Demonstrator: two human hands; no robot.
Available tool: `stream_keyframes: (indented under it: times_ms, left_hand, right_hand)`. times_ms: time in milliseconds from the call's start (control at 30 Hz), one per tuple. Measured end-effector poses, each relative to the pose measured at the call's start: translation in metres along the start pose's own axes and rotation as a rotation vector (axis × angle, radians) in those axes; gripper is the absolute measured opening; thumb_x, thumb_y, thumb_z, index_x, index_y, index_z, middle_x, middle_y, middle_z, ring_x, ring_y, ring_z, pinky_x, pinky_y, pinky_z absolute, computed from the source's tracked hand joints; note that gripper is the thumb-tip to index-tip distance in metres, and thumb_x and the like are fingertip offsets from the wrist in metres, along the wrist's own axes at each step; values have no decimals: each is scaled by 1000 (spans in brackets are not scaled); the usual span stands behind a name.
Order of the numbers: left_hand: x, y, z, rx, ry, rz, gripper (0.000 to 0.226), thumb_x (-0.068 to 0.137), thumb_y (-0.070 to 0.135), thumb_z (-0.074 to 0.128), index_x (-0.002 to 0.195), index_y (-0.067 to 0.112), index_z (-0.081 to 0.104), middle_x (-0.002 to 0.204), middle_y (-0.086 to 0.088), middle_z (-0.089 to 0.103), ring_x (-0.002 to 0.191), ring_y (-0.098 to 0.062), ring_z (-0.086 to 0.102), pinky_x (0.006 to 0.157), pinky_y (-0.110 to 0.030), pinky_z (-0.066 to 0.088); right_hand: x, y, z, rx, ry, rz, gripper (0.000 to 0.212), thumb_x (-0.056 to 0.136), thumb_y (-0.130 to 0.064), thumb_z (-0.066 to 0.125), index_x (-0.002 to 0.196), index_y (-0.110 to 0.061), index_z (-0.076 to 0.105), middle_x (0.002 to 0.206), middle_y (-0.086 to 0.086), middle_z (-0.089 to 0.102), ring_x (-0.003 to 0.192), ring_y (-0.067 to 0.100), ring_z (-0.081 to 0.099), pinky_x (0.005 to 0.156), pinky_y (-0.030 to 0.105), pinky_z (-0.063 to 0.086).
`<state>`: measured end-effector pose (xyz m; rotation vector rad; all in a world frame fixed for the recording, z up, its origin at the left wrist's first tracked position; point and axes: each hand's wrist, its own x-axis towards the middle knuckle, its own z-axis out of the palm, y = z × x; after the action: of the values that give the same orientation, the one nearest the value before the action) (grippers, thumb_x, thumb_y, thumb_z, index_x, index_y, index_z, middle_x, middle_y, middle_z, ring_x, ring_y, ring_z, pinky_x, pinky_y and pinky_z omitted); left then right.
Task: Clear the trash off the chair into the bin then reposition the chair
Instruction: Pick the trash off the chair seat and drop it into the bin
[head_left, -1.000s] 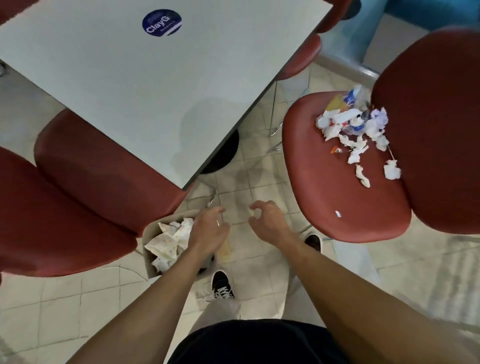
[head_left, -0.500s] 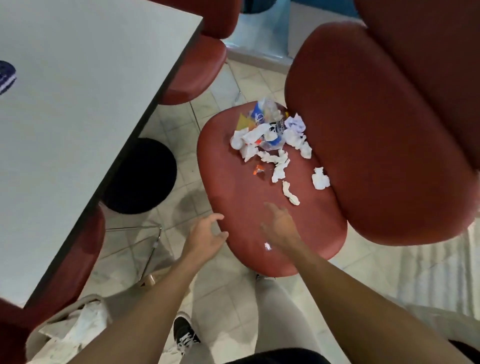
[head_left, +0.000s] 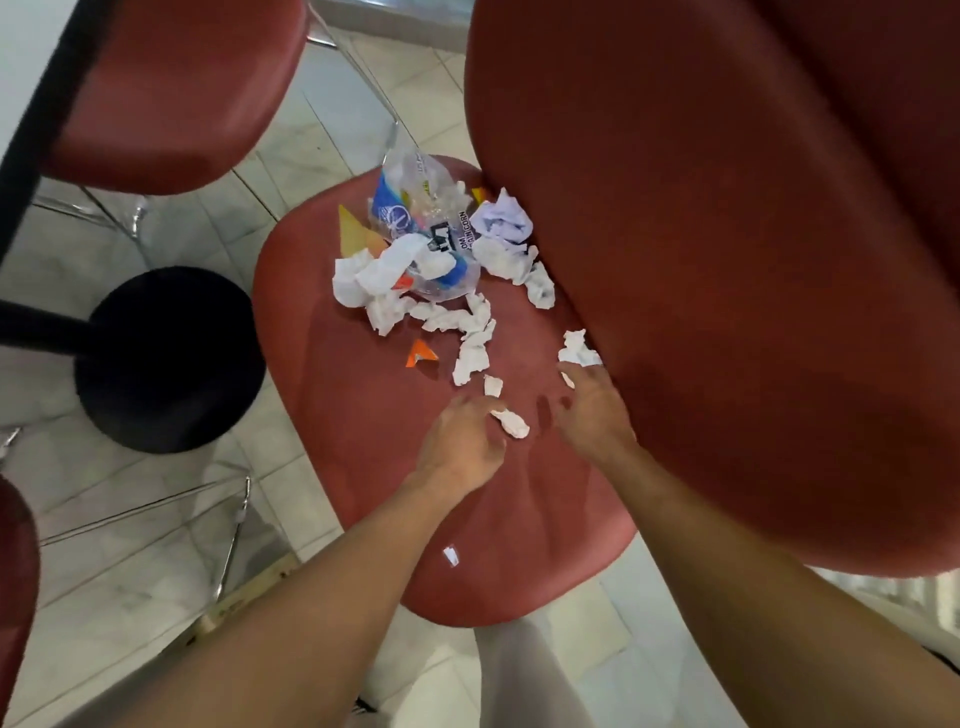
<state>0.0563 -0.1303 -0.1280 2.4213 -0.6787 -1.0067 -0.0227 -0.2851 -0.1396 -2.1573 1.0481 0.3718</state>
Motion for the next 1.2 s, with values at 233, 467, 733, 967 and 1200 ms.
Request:
stream_keyframes:
  times_ms: [233,467,733,967,1200]
  left_hand:
    - [48,6,38,94,-49,-14,45,81,17,66,124,30,60,145,-4,34,130,-18,43,95,-38,48]
    - [59,-6,58,146,-54,29,22,83,9,65,103,17,71,141,-6,36,124,-20,47,90,-26,47]
    - [30,-18,40,74,49,-101,18,86,4,61,101,8,71,115,-3,58,102,-19,60,74,-8,32]
    - [-36,-30,1,-1,136,-136,12,82,9,68,92,12,74,105,-7,66,98,-23,64,78,-20,41]
    - [-118,-57,-34,-86,256,-162,15,79,10,71,93,14,74,103,-5,65,96,-21,62,83,-19,41]
  right_hand:
    - [49,28,19,-82,-17,-55,59,79,-6,55,135,-25,50,155,7,21,137,31,31,110,41,35]
    - [67,39,32,-187,-14,-64,51,81,0,48,126,-23,58,153,5,25,129,32,37,106,37,36]
    - [37,22,22,-103,-37,21,26,92,-5,46,88,-13,71,101,8,60,93,29,61,79,33,50]
    - [-35,-18,25,-7,-104,29,22,84,-3,54,88,-14,72,101,12,67,93,32,64,77,32,52]
    - [-107,-68,47,-61,-150,-59,21,85,-4,56,96,-13,72,108,12,65,93,30,63,79,30,50]
